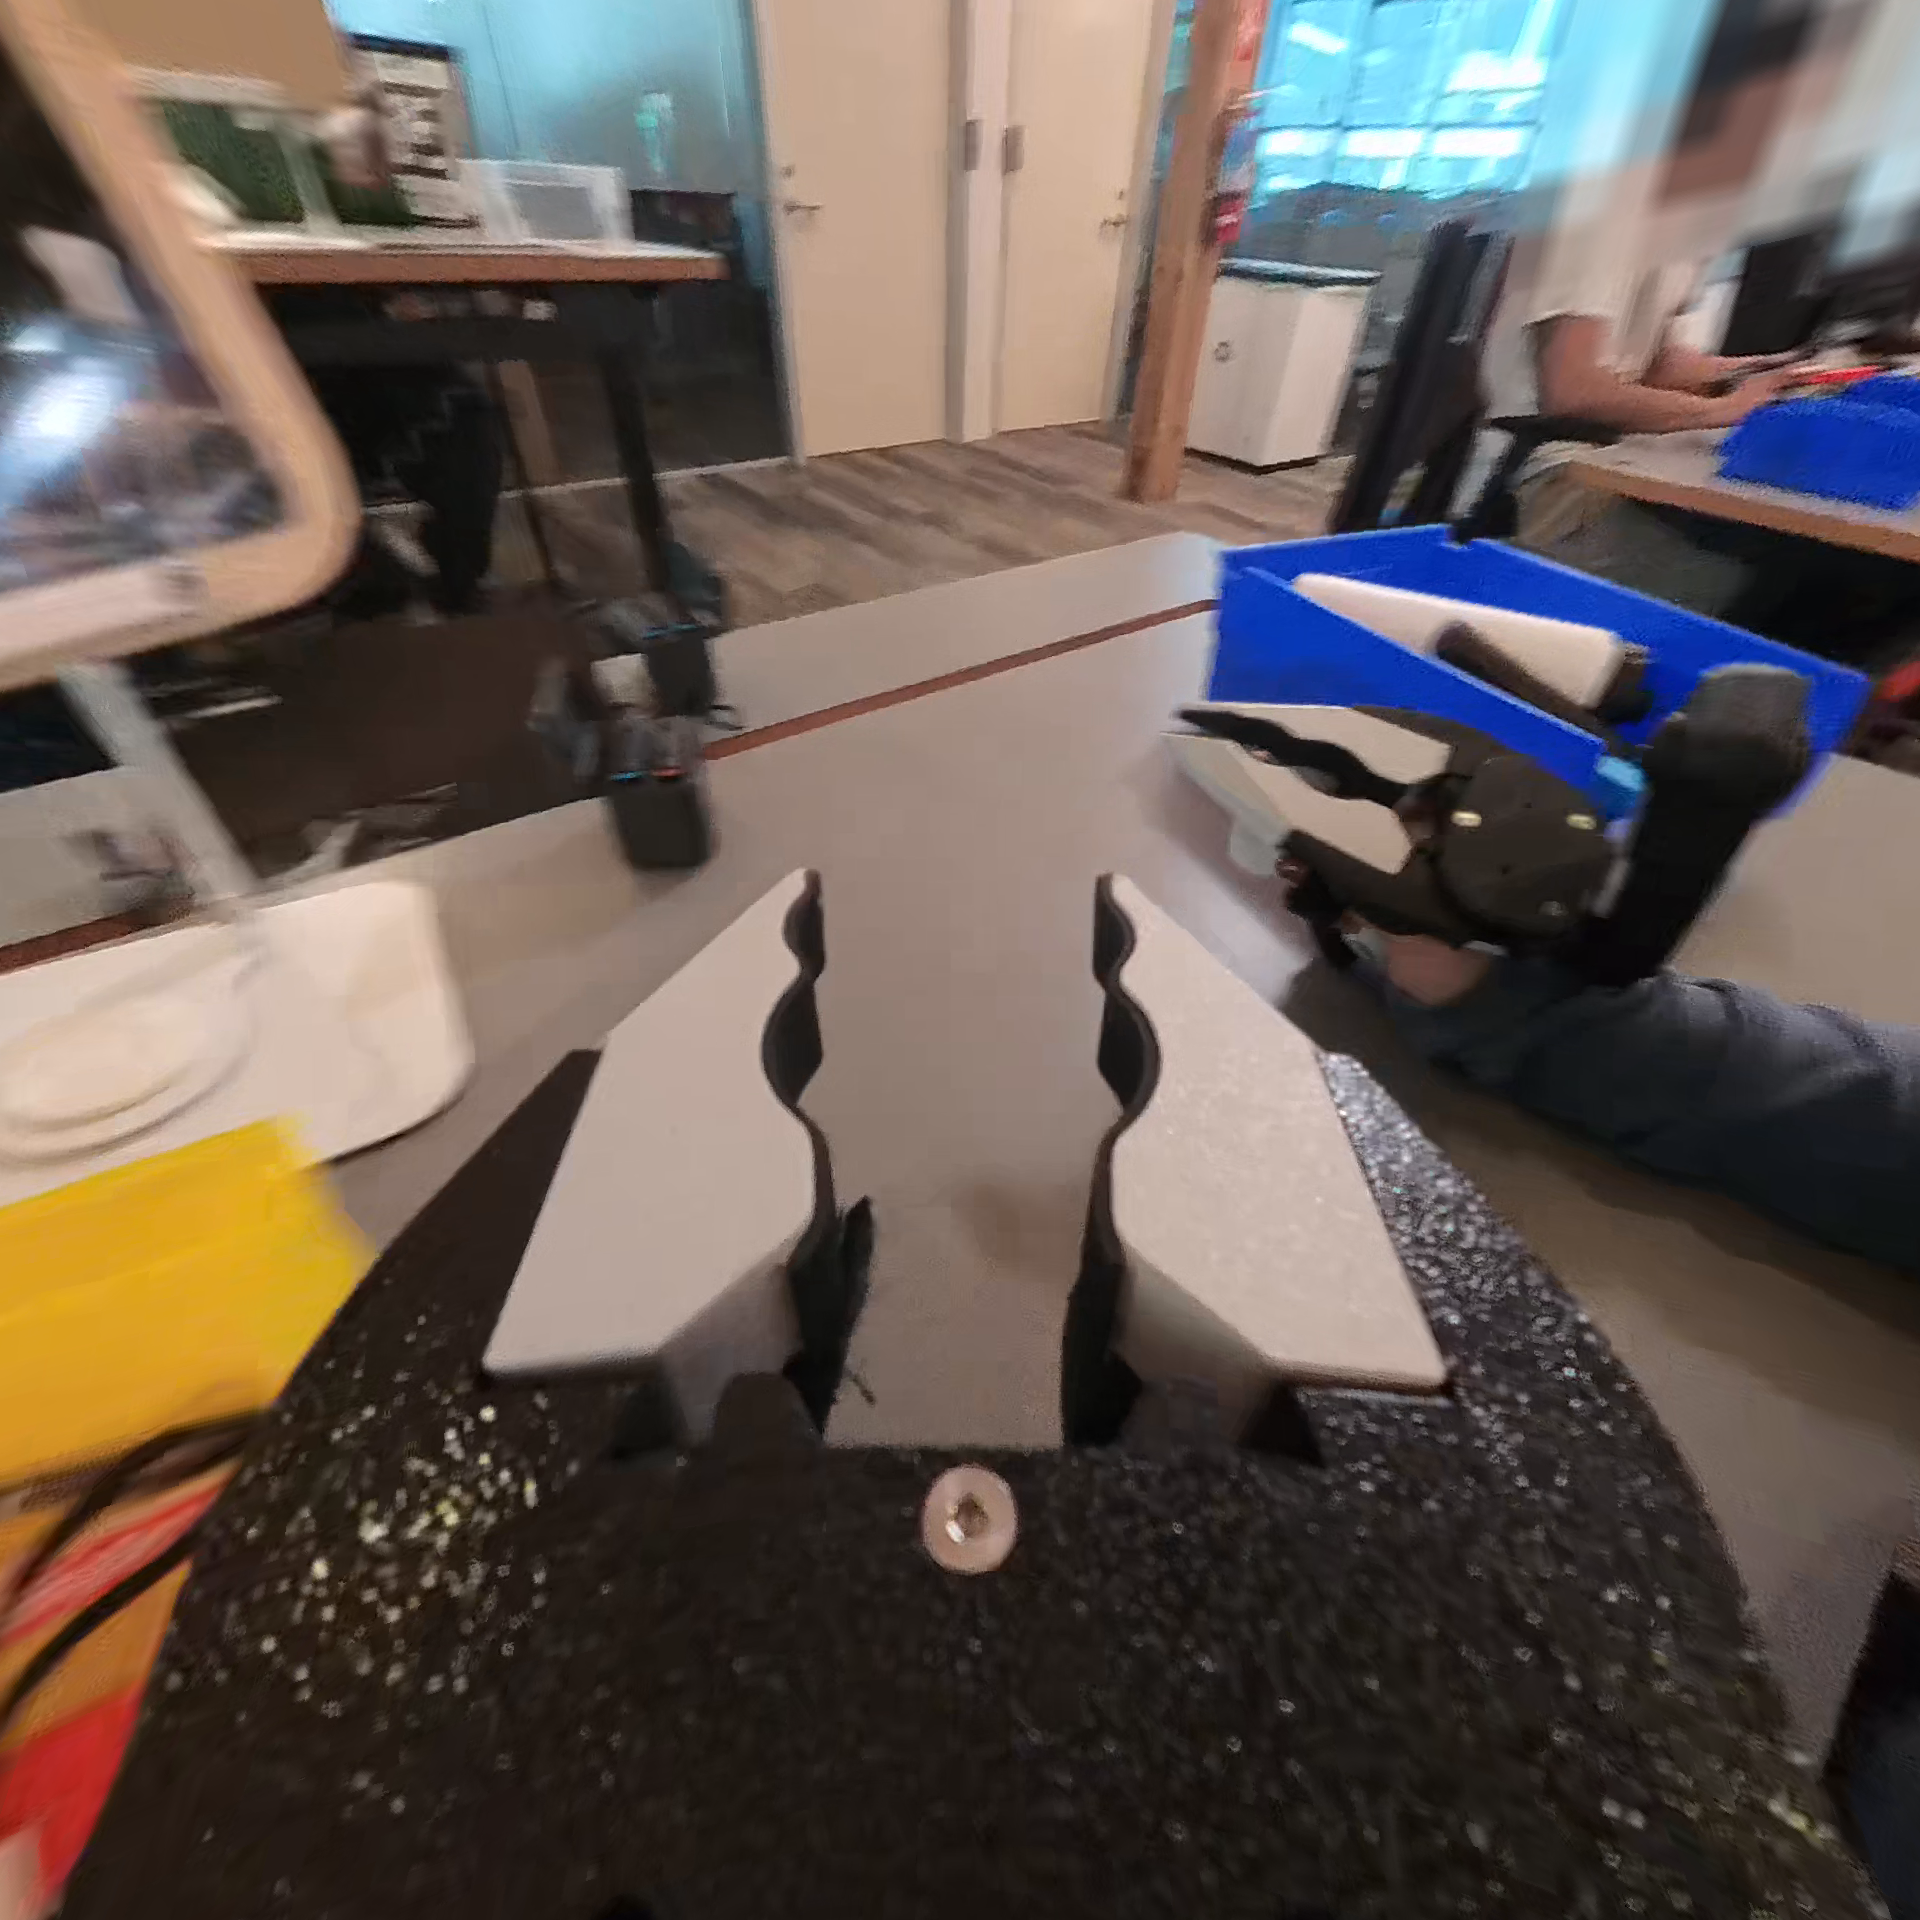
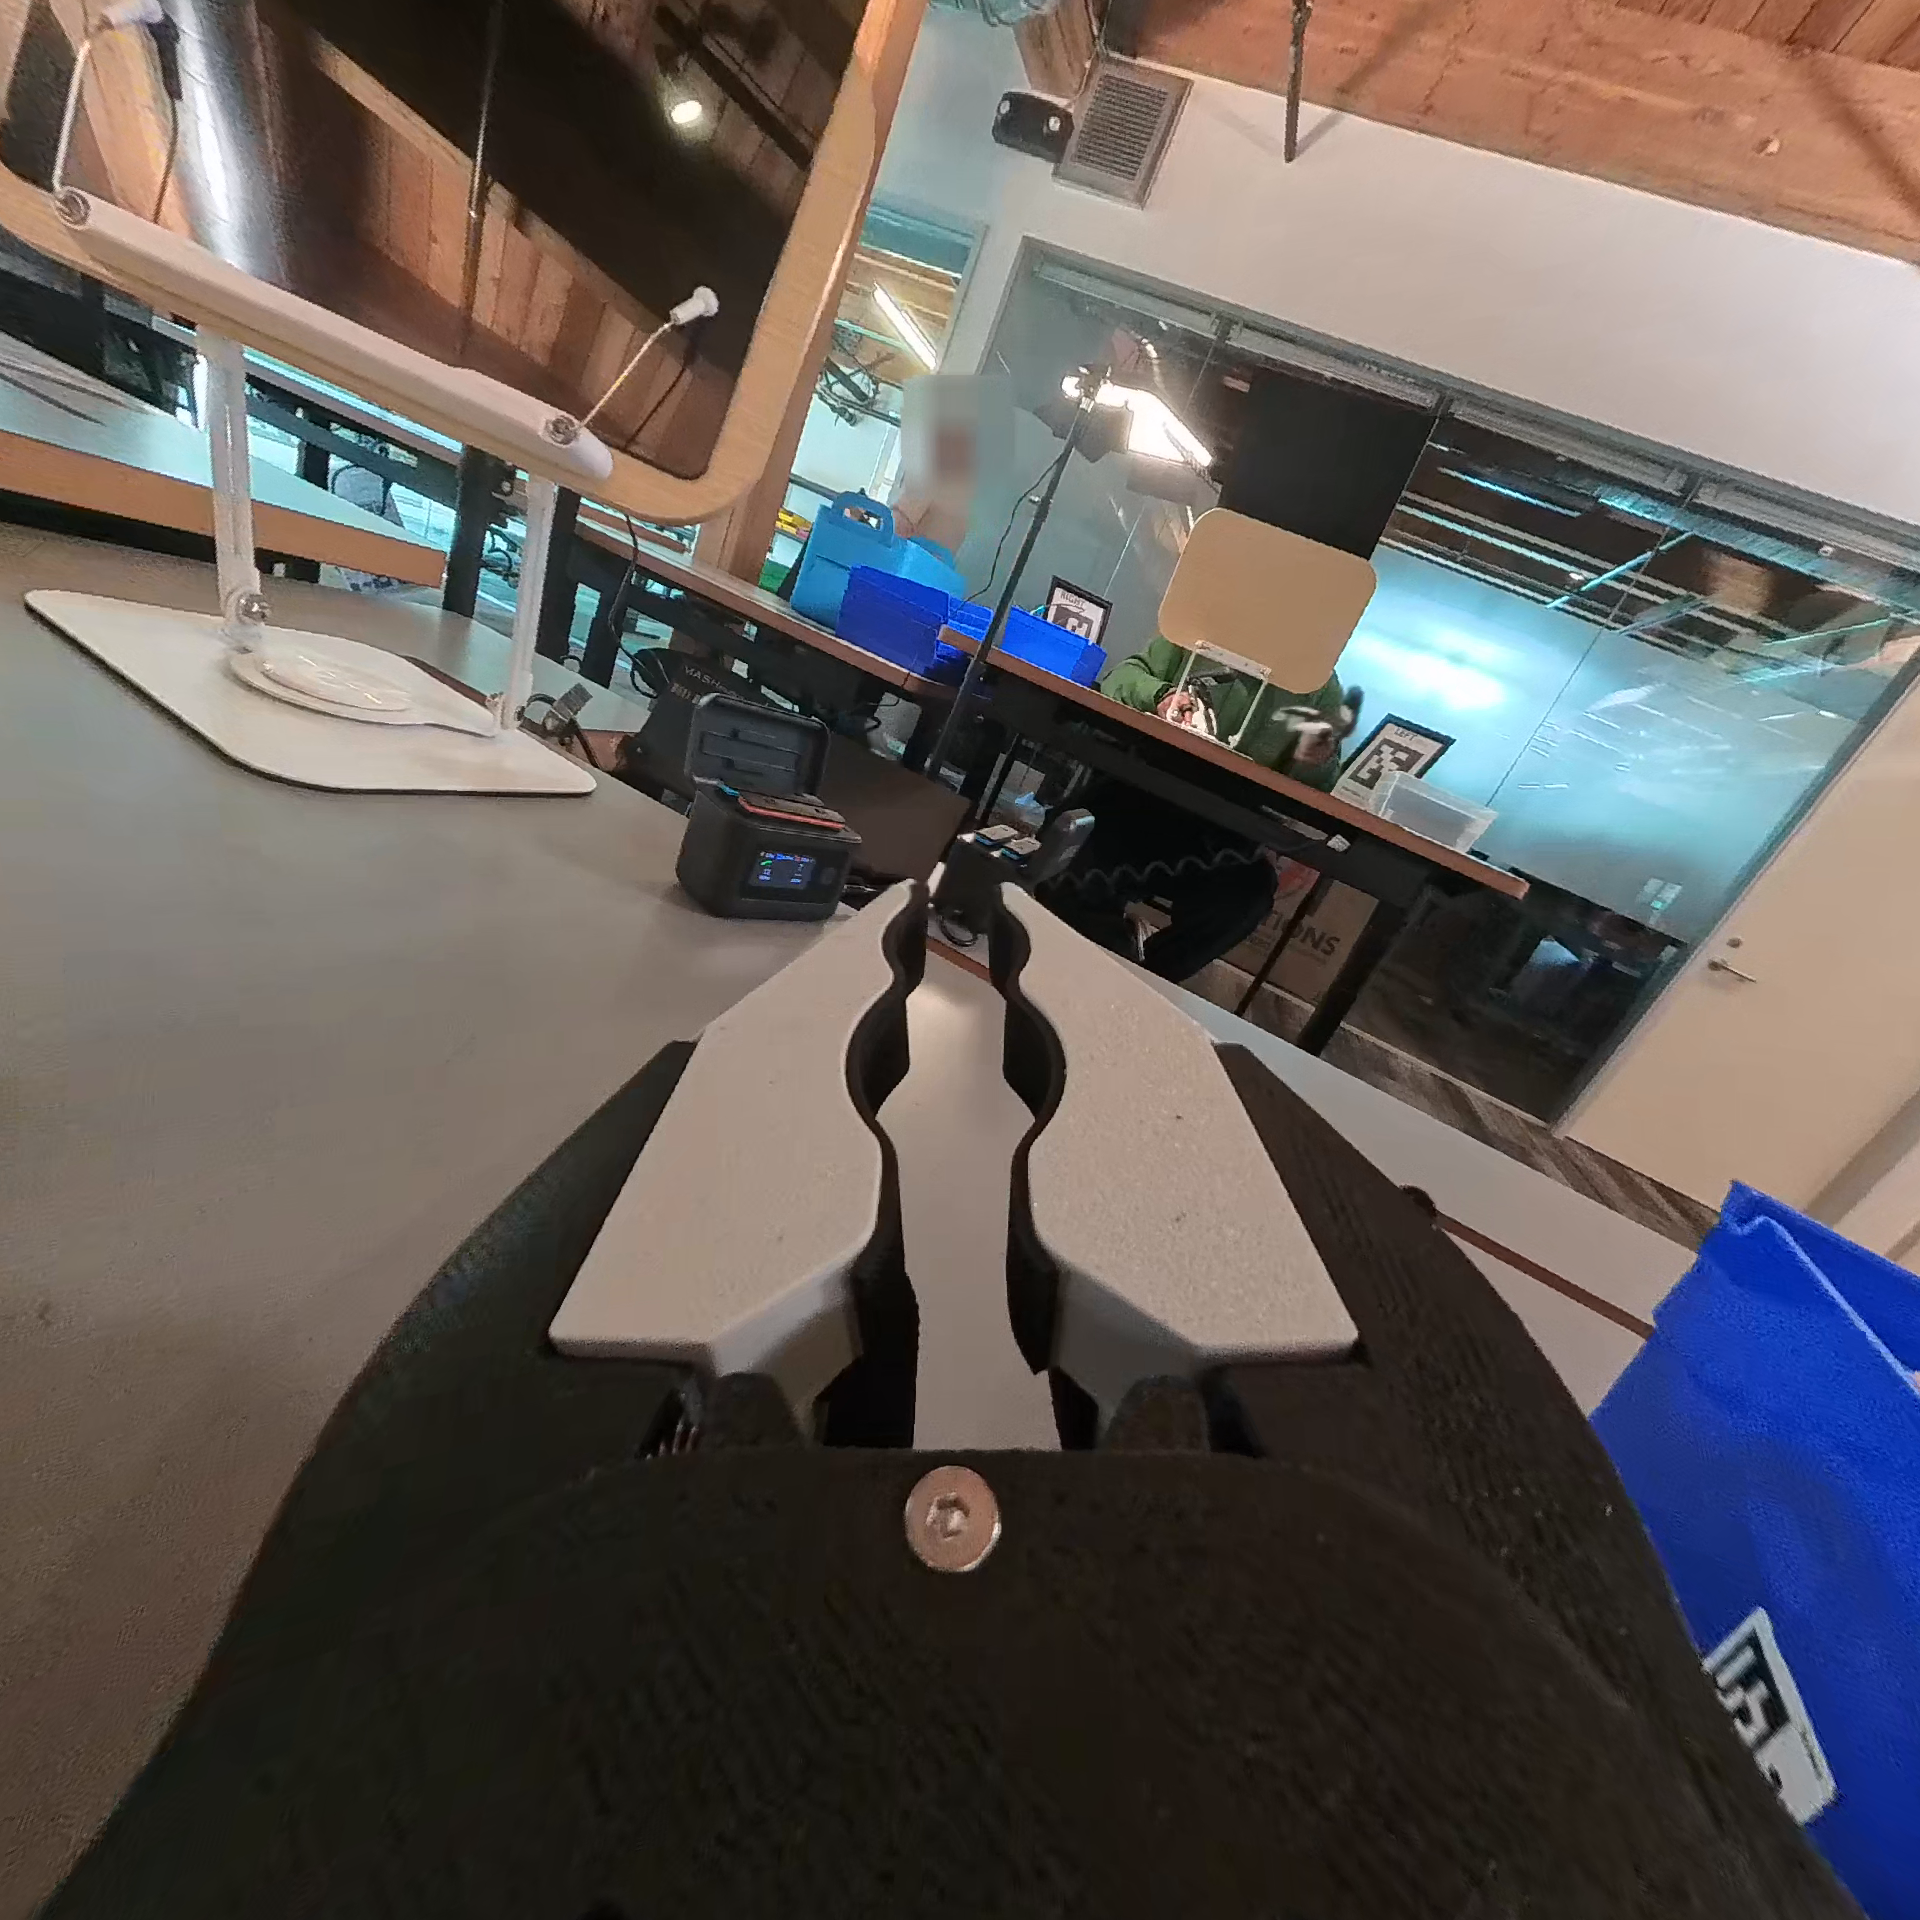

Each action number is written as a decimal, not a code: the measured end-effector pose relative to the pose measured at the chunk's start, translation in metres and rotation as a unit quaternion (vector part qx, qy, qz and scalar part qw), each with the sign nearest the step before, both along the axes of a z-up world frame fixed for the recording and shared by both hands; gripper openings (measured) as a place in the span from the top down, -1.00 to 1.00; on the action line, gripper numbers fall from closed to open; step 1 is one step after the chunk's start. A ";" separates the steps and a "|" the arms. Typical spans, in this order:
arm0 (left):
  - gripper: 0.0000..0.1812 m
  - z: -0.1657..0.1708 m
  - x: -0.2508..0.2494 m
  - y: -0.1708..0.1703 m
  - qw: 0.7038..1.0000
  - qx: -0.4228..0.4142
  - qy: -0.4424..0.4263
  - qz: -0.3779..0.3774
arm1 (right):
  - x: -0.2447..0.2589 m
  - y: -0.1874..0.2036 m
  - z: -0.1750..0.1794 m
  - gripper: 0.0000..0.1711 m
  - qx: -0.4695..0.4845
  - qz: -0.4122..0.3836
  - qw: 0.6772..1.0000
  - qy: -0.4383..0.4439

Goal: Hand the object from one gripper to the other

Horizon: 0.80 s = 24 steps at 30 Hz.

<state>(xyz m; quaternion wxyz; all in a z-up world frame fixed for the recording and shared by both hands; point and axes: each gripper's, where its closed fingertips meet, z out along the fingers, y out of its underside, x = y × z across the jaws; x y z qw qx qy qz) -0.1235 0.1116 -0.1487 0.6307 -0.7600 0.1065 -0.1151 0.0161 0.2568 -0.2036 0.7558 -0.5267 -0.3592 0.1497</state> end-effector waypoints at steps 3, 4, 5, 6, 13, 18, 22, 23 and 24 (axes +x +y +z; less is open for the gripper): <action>0.51 0.015 -0.085 -0.026 0.992 -0.024 0.039 0.120 | -0.004 -0.002 -0.001 0.89 0.005 0.007 1.000 -0.008; 0.52 0.014 -0.118 -0.033 0.984 -0.045 0.051 0.164 | -0.006 -0.003 -0.001 0.89 0.007 0.010 1.000 -0.011; 0.53 0.007 -0.149 -0.039 0.975 -0.076 0.063 0.201 | -0.007 -0.004 -0.002 0.89 0.008 0.013 1.000 -0.013; 0.52 -0.006 -0.178 -0.044 0.964 -0.118 0.071 0.229 | -0.009 -0.005 -0.002 0.89 0.008 0.015 1.000 -0.016; 0.68 -0.114 -0.271 -0.048 0.909 -0.318 0.038 0.266 | -0.012 -0.006 -0.004 0.89 0.011 0.022 0.999 -0.023; 0.38 -0.138 -0.285 -0.042 0.896 -0.336 0.057 0.285 | -0.012 -0.007 -0.005 0.89 0.011 0.024 0.999 -0.026; 0.40 -0.150 -0.295 -0.036 0.888 -0.350 0.068 0.292 | -0.014 -0.008 -0.006 0.89 0.014 0.027 0.999 -0.031; 0.42 -0.153 -0.297 -0.034 0.887 -0.354 0.065 0.291 | -0.015 -0.008 -0.006 0.89 0.015 0.028 0.999 -0.032; 0.46 -0.155 -0.298 -0.032 0.887 -0.356 0.057 0.287 | -0.015 -0.008 -0.006 0.89 0.015 0.029 0.999 -0.033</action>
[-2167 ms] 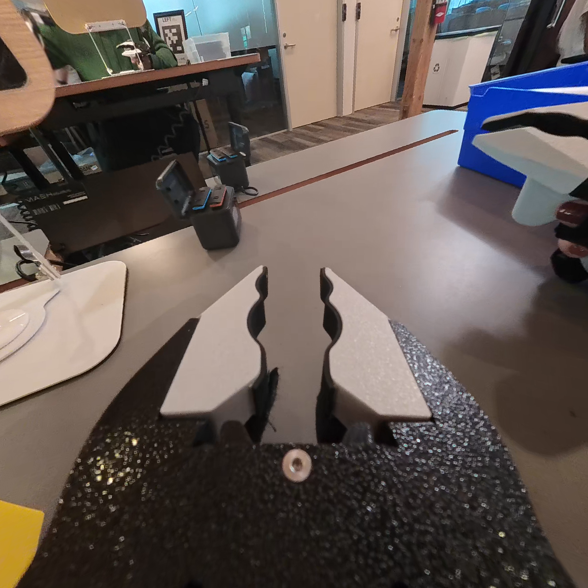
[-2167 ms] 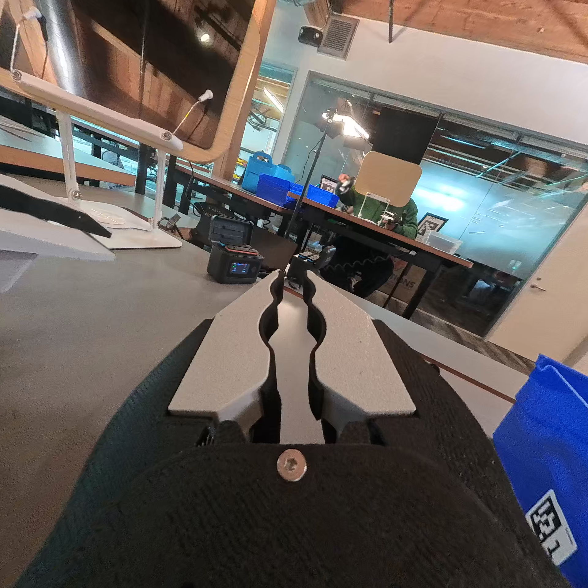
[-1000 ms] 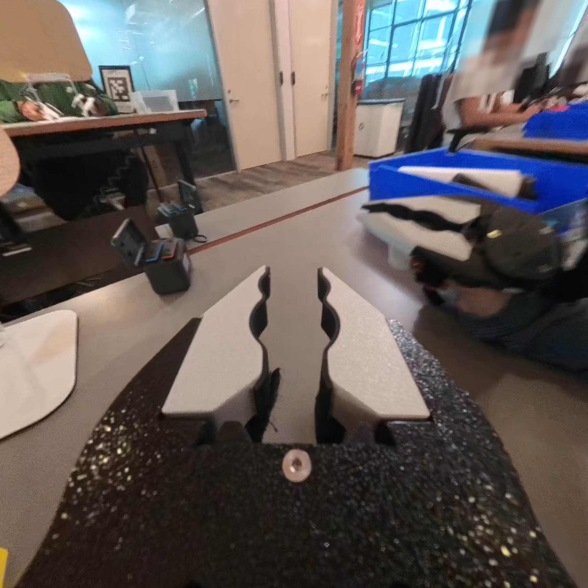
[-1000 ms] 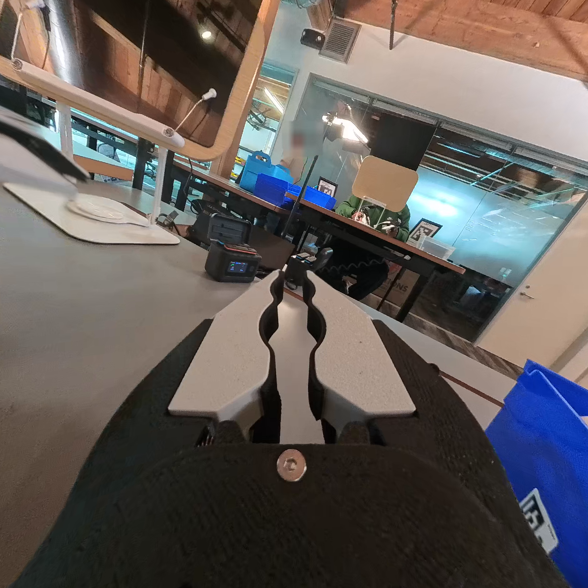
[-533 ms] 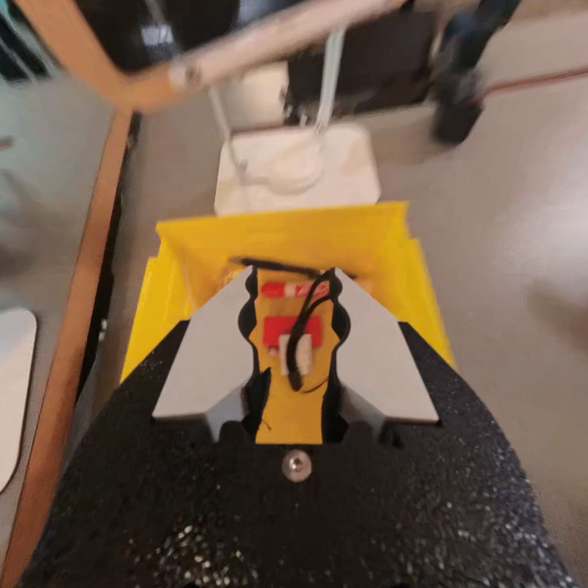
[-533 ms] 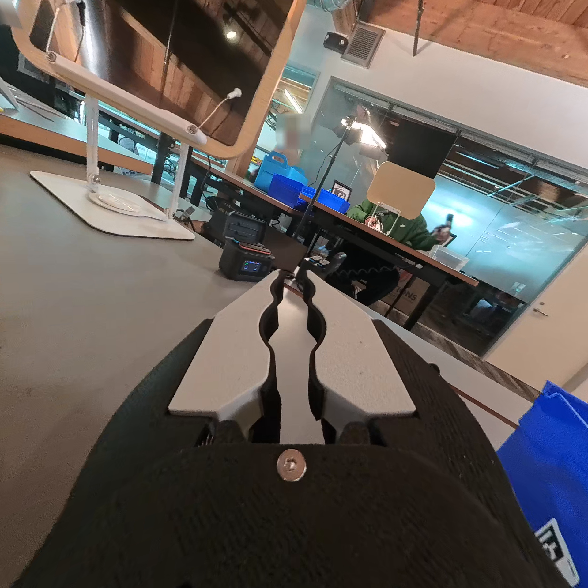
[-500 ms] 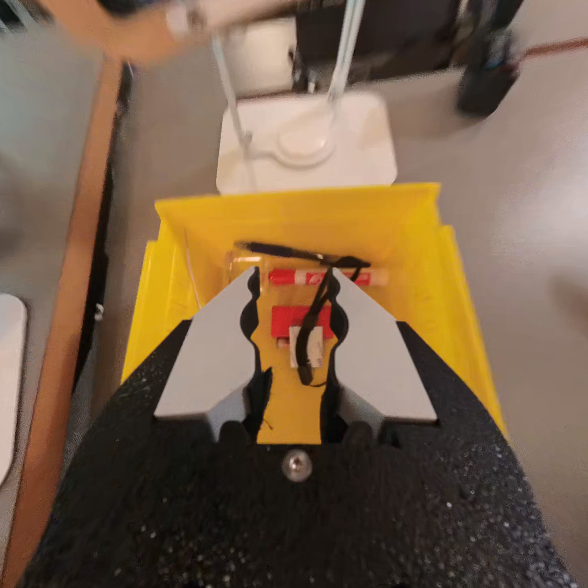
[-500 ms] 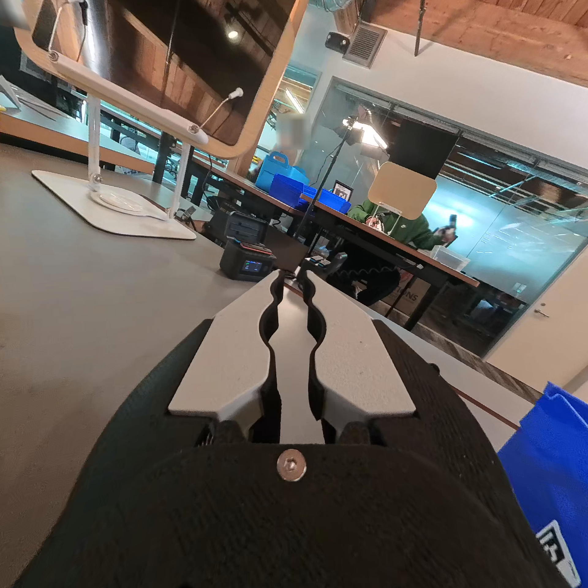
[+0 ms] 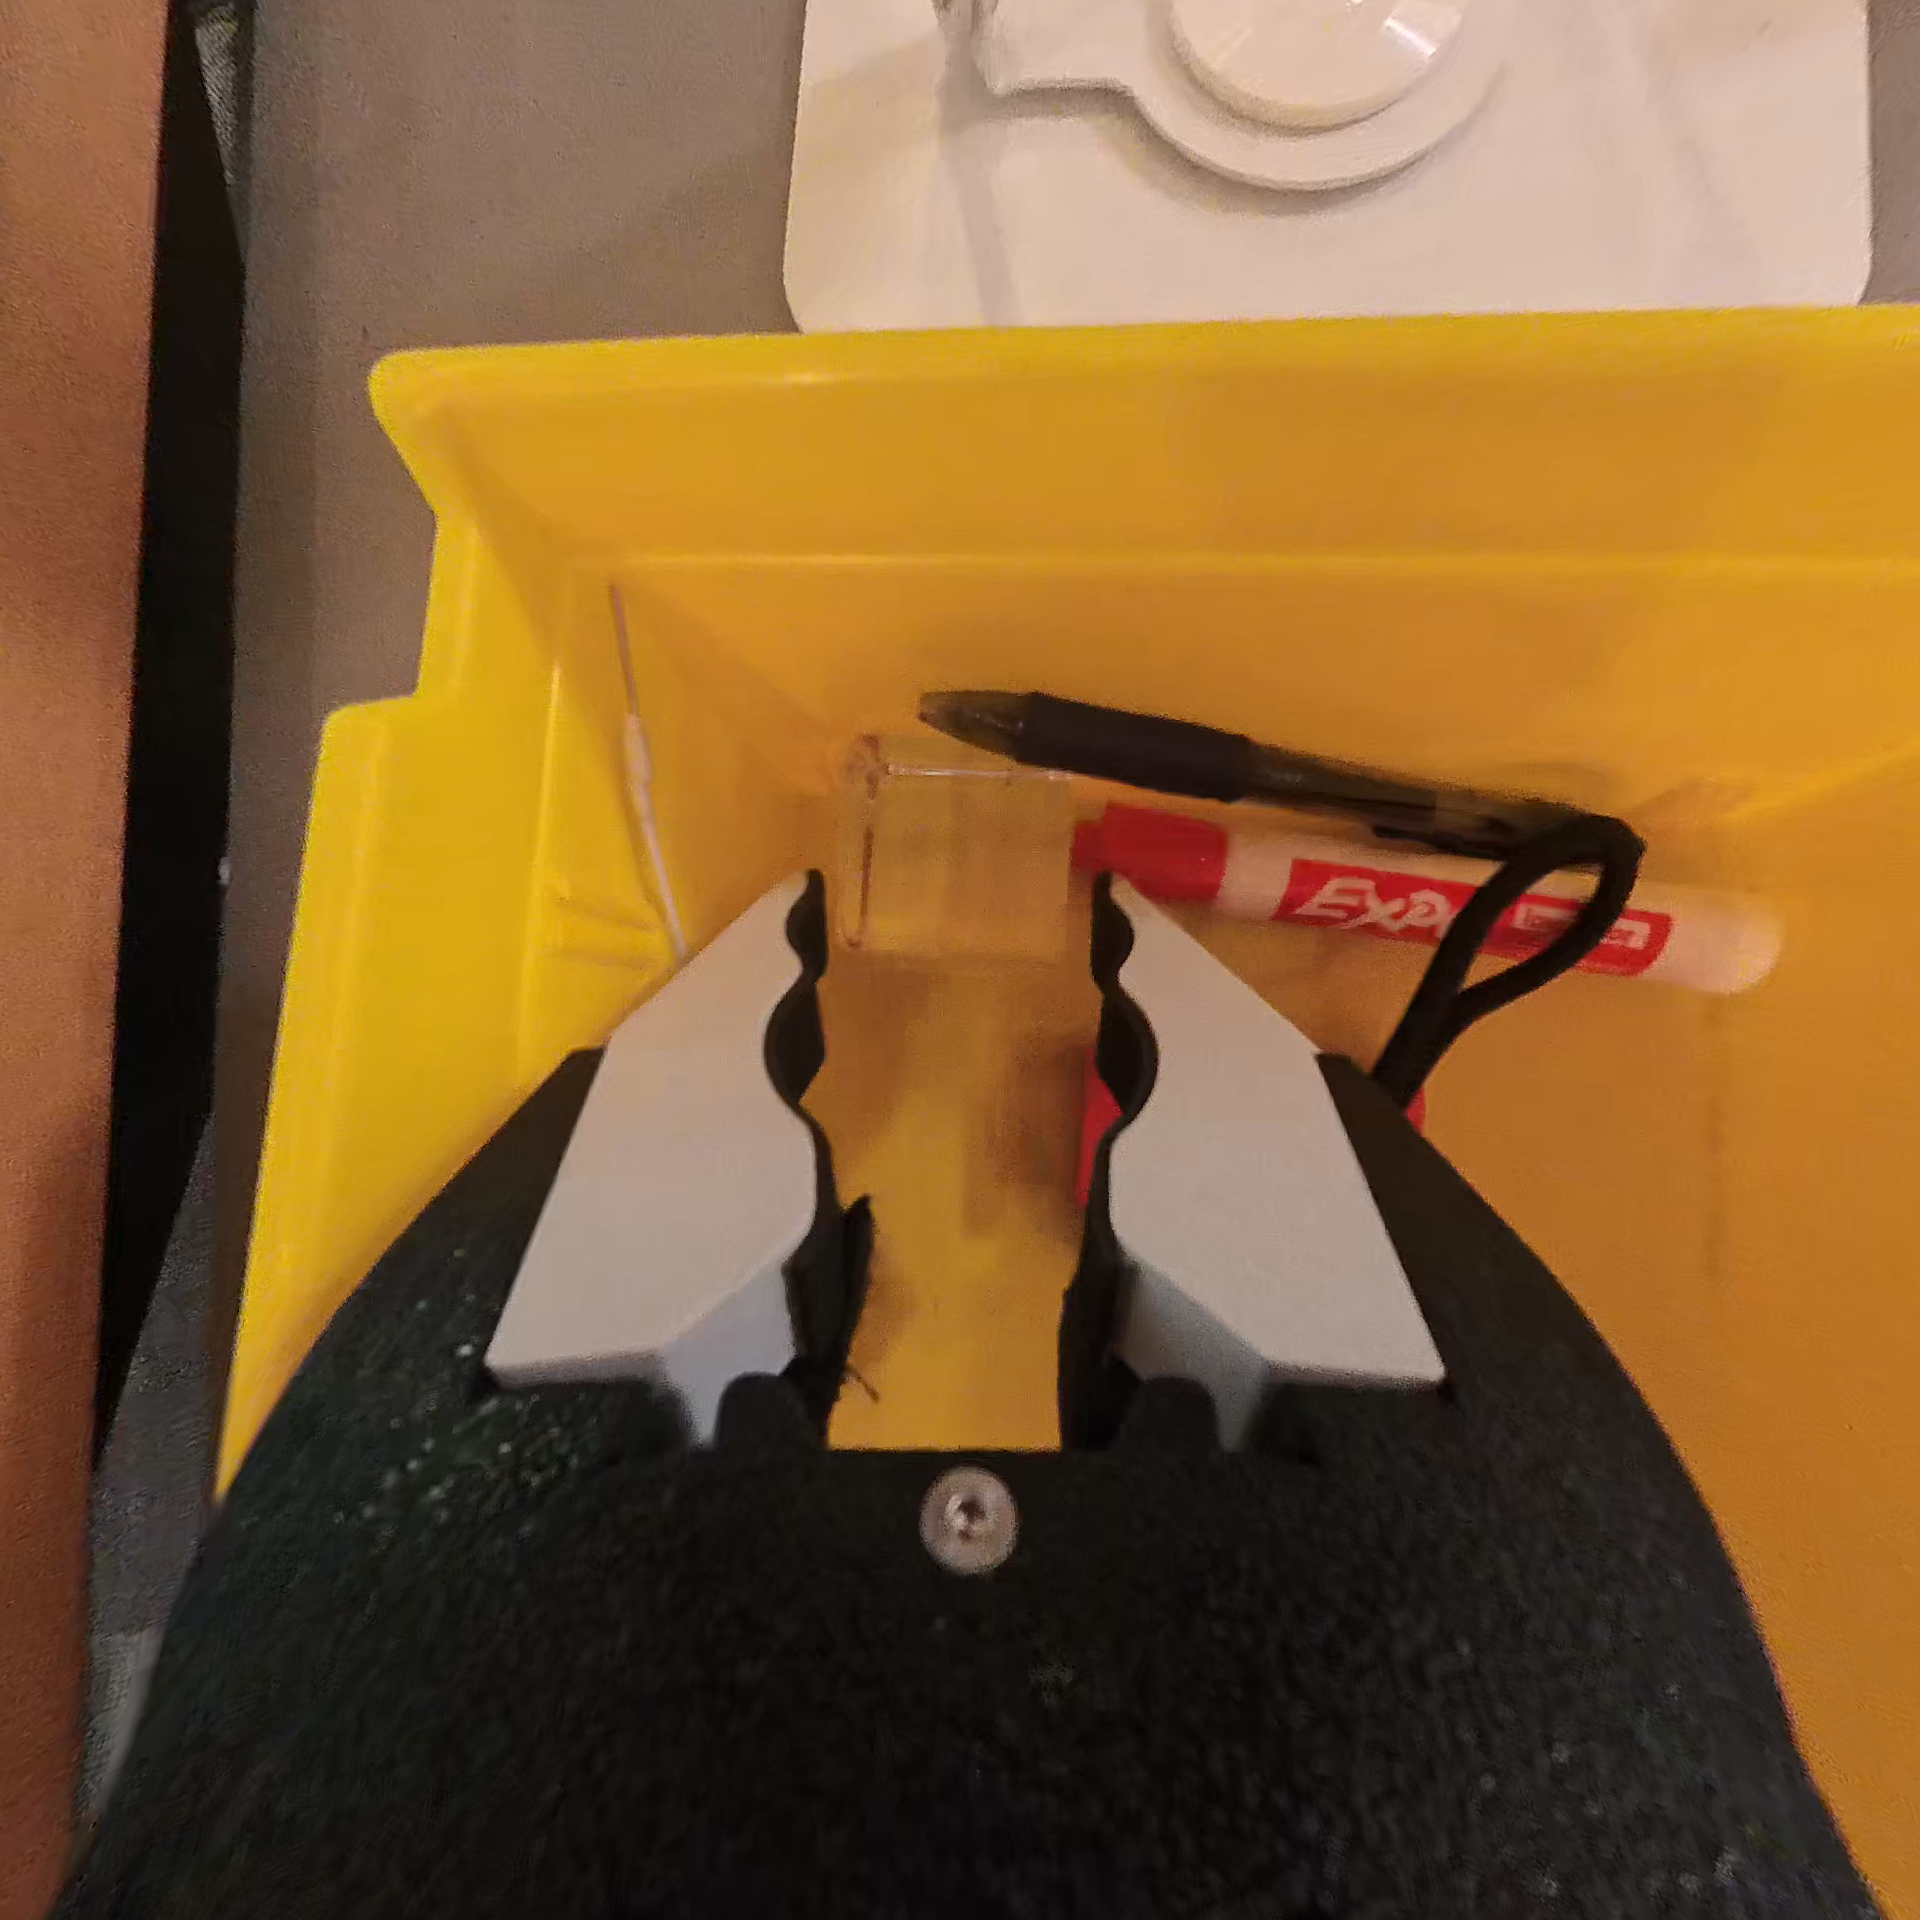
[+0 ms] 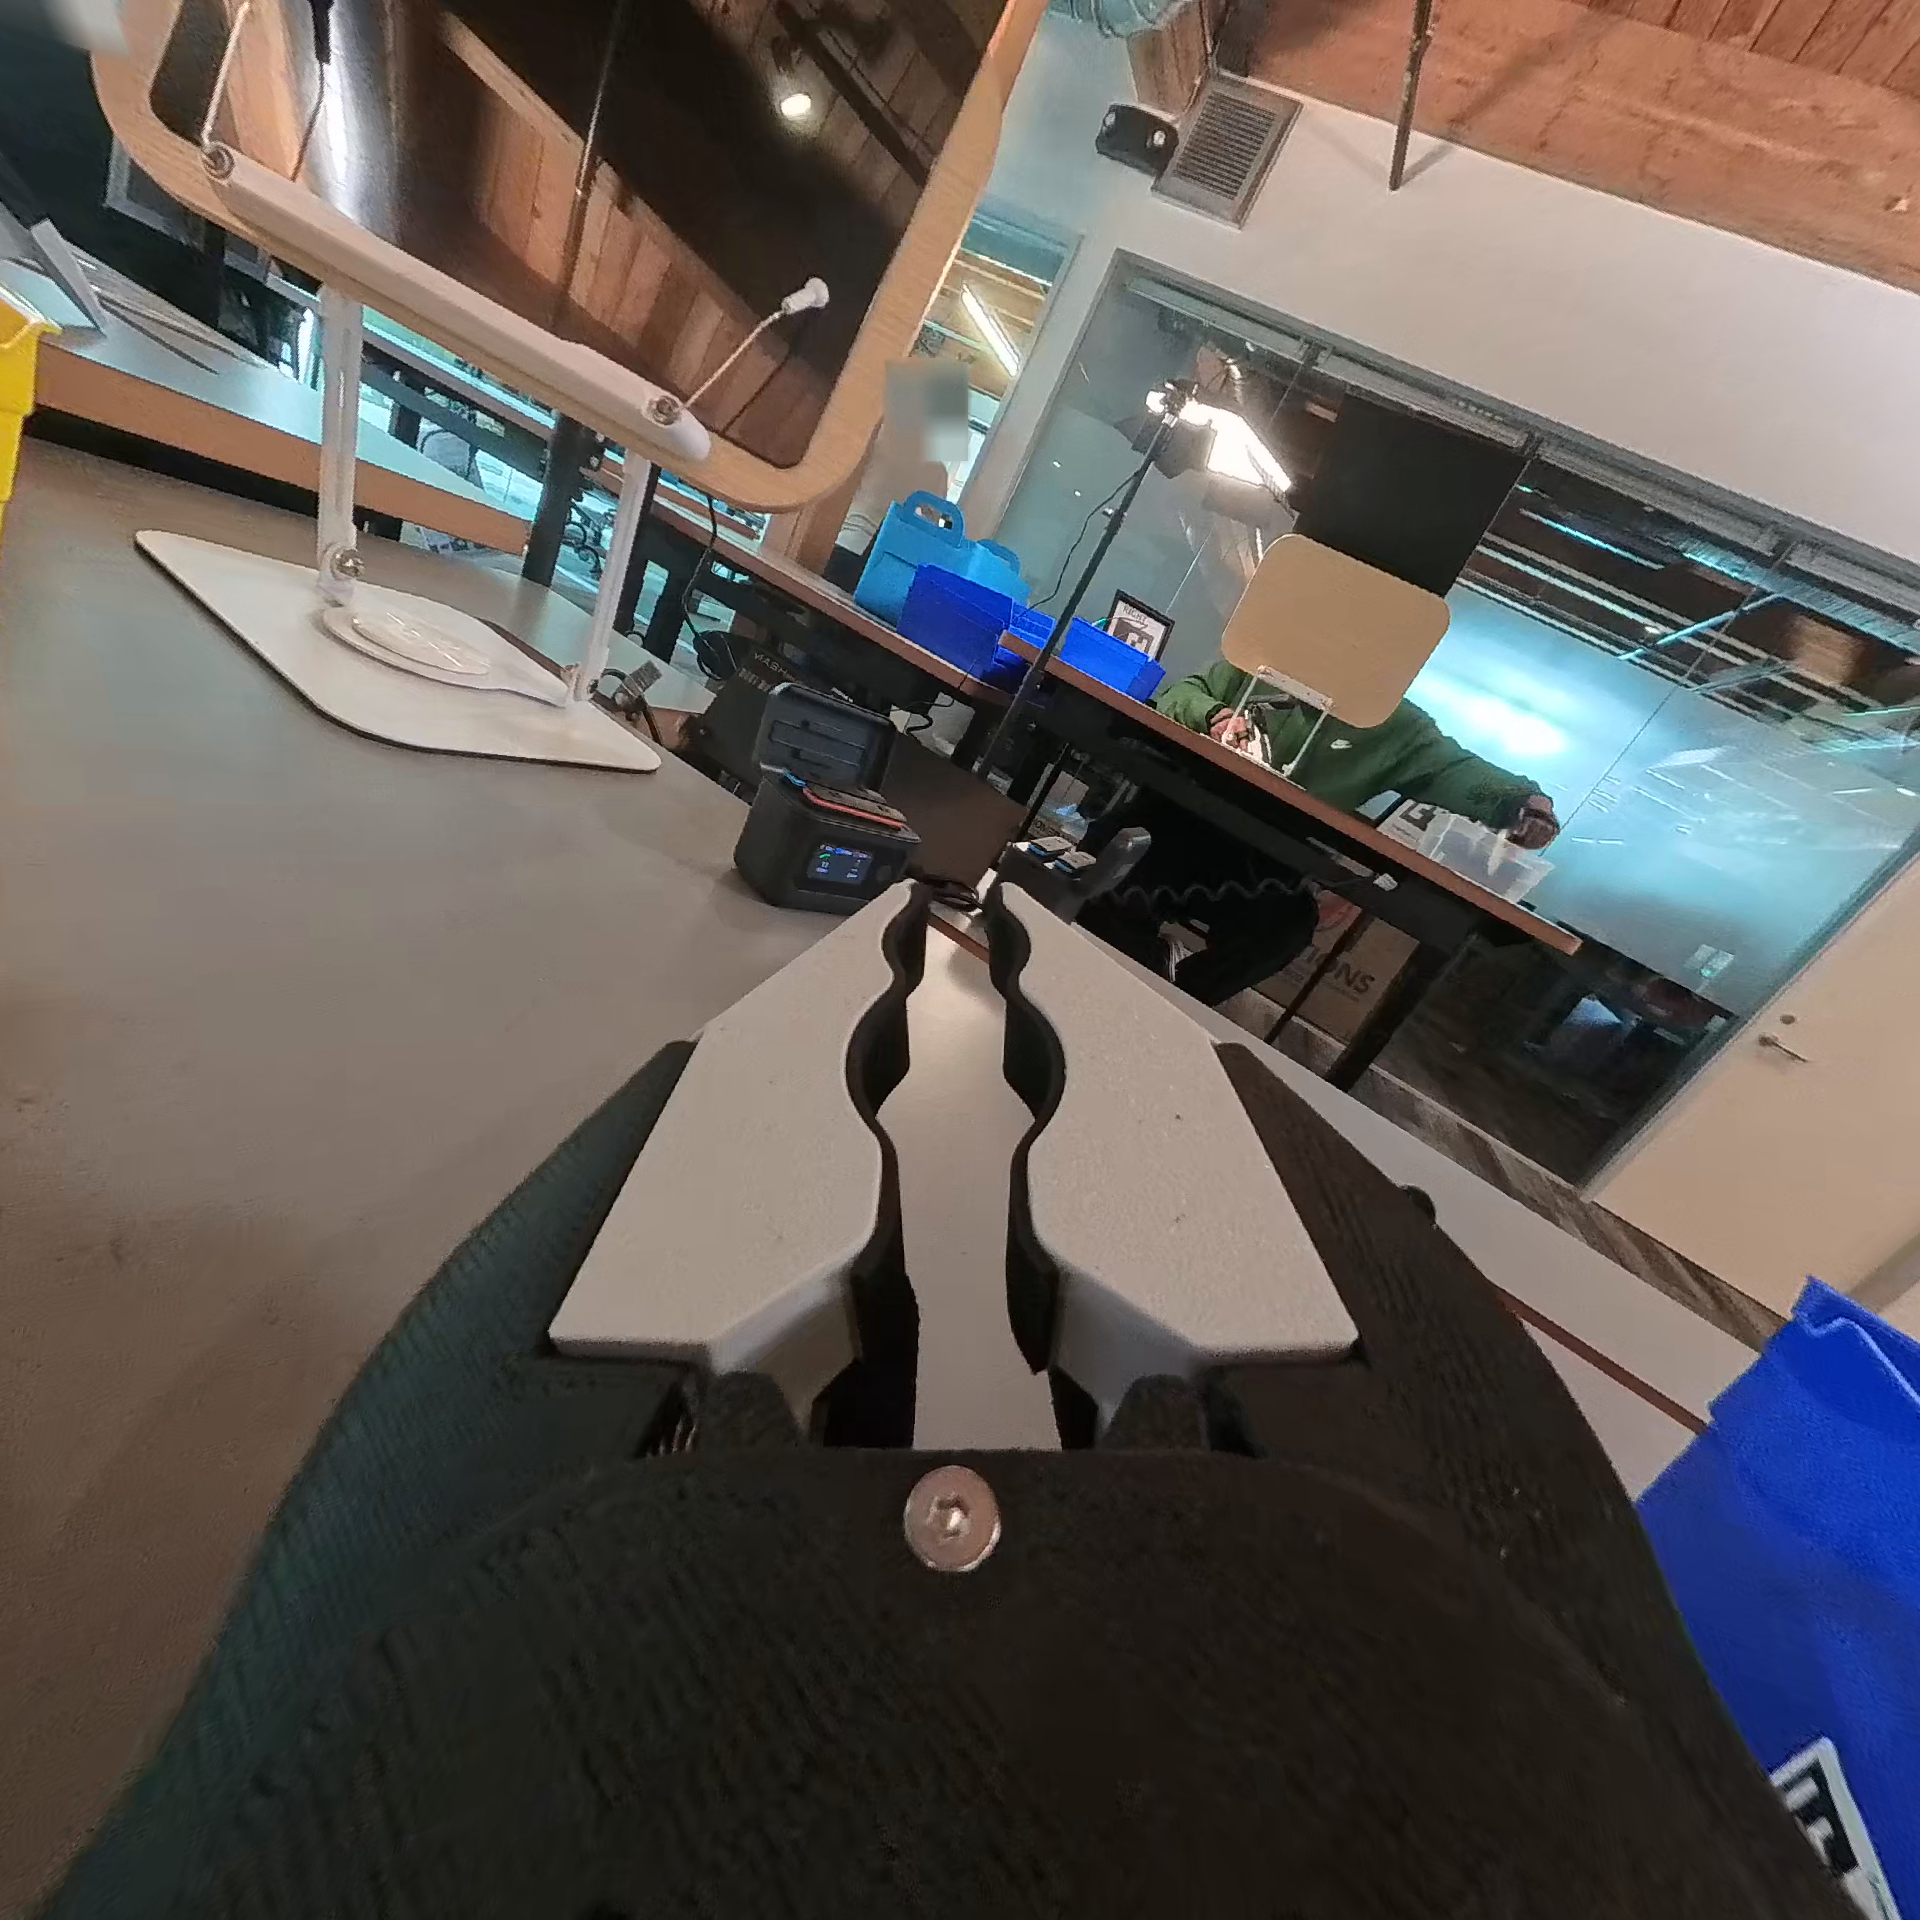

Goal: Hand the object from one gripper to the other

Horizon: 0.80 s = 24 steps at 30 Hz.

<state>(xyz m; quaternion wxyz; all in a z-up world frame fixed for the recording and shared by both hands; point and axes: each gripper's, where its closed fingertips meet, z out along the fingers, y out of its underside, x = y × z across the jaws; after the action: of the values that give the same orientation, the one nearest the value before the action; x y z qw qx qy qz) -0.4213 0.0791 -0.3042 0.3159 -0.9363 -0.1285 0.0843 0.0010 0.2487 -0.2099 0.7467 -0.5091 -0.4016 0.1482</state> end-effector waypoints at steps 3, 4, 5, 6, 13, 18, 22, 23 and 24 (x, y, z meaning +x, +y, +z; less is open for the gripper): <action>0.53 -0.003 -0.002 0.005 1.000 0.015 -0.012 -0.012 | -0.001 -0.001 -0.001 0.88 0.002 0.001 1.000 -0.004; 0.53 -0.003 -0.002 0.005 1.000 0.018 -0.015 -0.015 | -0.001 -0.001 -0.001 0.88 0.003 0.002 1.000 -0.005; 0.53 -0.002 -0.002 0.004 1.000 0.017 -0.019 -0.017 | -0.002 -0.001 -0.001 0.88 0.004 0.002 1.000 -0.006; 0.53 0.002 -0.001 0.002 0.999 0.022 -0.015 -0.021 | -0.002 -0.002 -0.001 0.88 0.004 0.003 1.000 -0.007; 0.54 0.106 0.029 -0.020 0.978 0.179 0.098 -0.032 | -0.003 -0.002 -0.001 0.88 0.005 0.005 1.000 -0.009; 0.53 0.199 0.132 -0.026 0.917 0.366 0.120 -0.103 | -0.007 -0.005 -0.003 0.89 0.010 0.011 1.000 -0.016; 0.54 0.221 0.232 -0.004 0.863 0.459 0.063 -0.201 | -0.008 -0.009 0.000 0.85 0.018 0.017 1.000 -0.014; 0.54 0.219 0.255 0.005 0.852 0.472 0.033 -0.224 | -0.009 -0.016 0.006 0.79 0.028 0.036 0.999 -0.001; 0.54 0.216 0.275 0.016 0.840 0.483 -0.004 -0.247 | -0.012 -0.028 0.015 0.67 0.041 0.068 0.997 0.015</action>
<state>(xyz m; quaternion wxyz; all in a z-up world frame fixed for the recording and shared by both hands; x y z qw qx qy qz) -0.1458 0.0950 -0.0886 0.7378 -0.6661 0.0811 -0.0729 -0.0106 0.2204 -0.1951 0.7612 -0.4474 -0.4296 0.1895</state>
